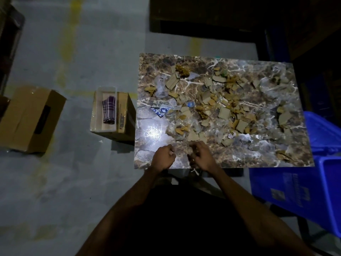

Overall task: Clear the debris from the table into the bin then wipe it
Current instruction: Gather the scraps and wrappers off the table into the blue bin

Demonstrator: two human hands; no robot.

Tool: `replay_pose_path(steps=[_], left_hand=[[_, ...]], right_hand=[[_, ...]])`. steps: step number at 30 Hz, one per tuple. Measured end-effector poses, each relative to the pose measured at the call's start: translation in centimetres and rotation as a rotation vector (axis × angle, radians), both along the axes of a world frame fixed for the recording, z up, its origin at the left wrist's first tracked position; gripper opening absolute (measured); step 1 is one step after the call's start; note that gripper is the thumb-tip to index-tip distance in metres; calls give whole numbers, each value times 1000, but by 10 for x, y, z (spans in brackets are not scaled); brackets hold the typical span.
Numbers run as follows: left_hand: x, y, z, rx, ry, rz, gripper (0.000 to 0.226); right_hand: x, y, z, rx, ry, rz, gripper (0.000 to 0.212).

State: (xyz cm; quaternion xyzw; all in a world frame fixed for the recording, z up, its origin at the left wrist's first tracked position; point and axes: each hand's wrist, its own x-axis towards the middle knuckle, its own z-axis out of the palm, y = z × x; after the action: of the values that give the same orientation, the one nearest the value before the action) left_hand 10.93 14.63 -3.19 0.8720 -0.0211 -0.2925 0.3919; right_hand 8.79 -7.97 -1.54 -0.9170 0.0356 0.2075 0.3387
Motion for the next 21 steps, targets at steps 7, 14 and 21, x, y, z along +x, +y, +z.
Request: replay_pose_path(steps=[7, 14, 21], left_hand=[[-9, -31, 1, 24, 48, -185, 27], [-17, -65, 8, 132, 5, -323, 32], [-37, -112, 18, 290, -222, -451, 42]], right_hand=[[-22, -21, -4, 4, 142, 41, 22], [1, -56, 6, -24, 8, 21, 51], [-63, -128, -11, -237, 10, -205, 81]])
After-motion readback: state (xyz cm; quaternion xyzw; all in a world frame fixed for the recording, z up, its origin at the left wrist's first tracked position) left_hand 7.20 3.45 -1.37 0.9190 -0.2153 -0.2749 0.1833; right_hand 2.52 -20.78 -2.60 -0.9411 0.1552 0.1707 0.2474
